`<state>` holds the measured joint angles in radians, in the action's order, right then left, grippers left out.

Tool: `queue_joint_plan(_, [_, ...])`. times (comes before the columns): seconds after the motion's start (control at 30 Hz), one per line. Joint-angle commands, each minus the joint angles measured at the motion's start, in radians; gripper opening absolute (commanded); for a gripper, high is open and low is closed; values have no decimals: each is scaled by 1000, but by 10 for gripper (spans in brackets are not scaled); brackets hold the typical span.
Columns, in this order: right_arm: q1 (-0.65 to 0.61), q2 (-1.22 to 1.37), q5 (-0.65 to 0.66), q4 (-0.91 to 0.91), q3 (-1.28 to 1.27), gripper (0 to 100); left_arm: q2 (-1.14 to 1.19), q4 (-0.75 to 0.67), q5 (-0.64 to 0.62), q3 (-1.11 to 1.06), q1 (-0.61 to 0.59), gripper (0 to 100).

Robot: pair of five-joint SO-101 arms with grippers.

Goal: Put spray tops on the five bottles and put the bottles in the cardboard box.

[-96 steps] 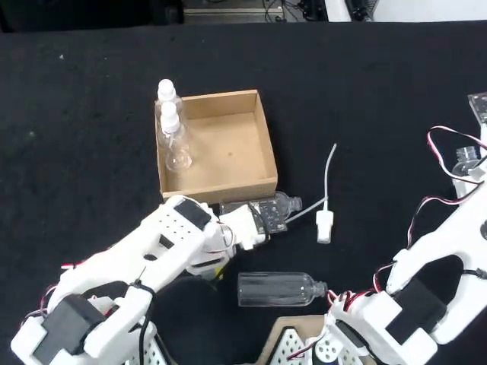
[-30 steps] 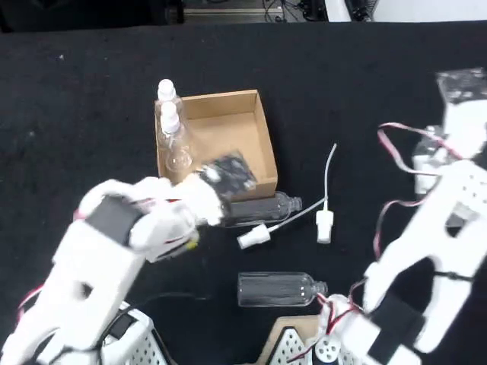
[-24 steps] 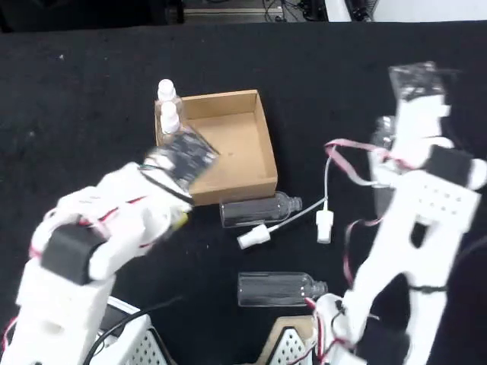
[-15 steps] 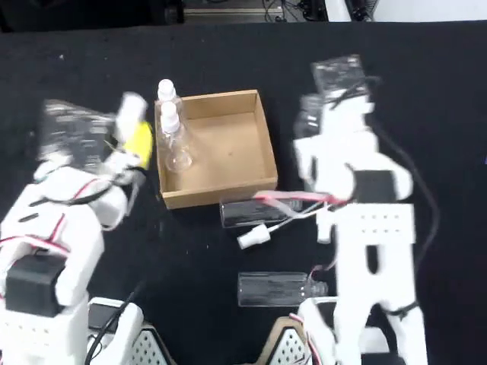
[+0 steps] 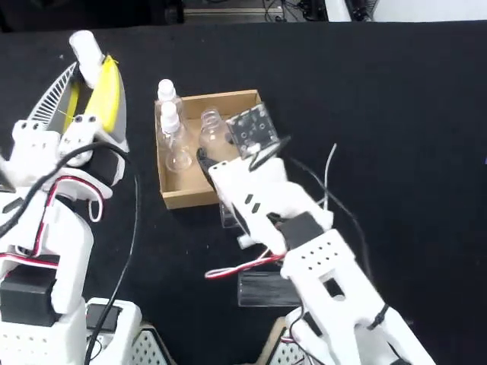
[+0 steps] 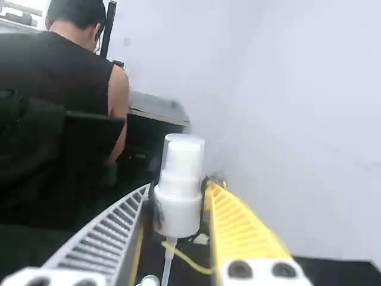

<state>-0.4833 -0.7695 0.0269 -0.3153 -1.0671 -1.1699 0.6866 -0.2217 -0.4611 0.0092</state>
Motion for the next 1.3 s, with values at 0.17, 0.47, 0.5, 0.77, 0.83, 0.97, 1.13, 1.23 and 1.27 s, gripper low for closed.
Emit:
queue_joint_plan(0.17, [-18,-45,-29,120,-33,11,-12,-331,-193,-133,-2,101])
queue_joint_plan(0.47, [-61,-45,-21,120,-53,11,-12,-471,-276,-245,130,101])
queue_joint_plan(0.5, [-61,-45,-21,120,-58,11,-3,-471,-276,-245,154,101])
queue_joint_plan(0.77, [-66,-45,-21,120,-61,11,0,-486,-273,-262,186,101])
queue_joint_plan(0.83, [-66,-47,-23,120,-61,11,12,-520,-273,-274,156,101])
queue_joint_plan(0.97, [-66,-96,-21,121,-74,10,77,-529,-276,-263,147,101])
queue_joint_plan(1.13, [-66,-154,-21,121,-105,10,107,-532,-275,-269,194,101])
queue_joint_plan(1.23, [-66,-174,-21,121,-119,10,107,-529,-275,-271,197,101])
queue_joint_plan(1.27, [-66,-180,-21,121,-122,10,104,-529,-275,-271,197,101])
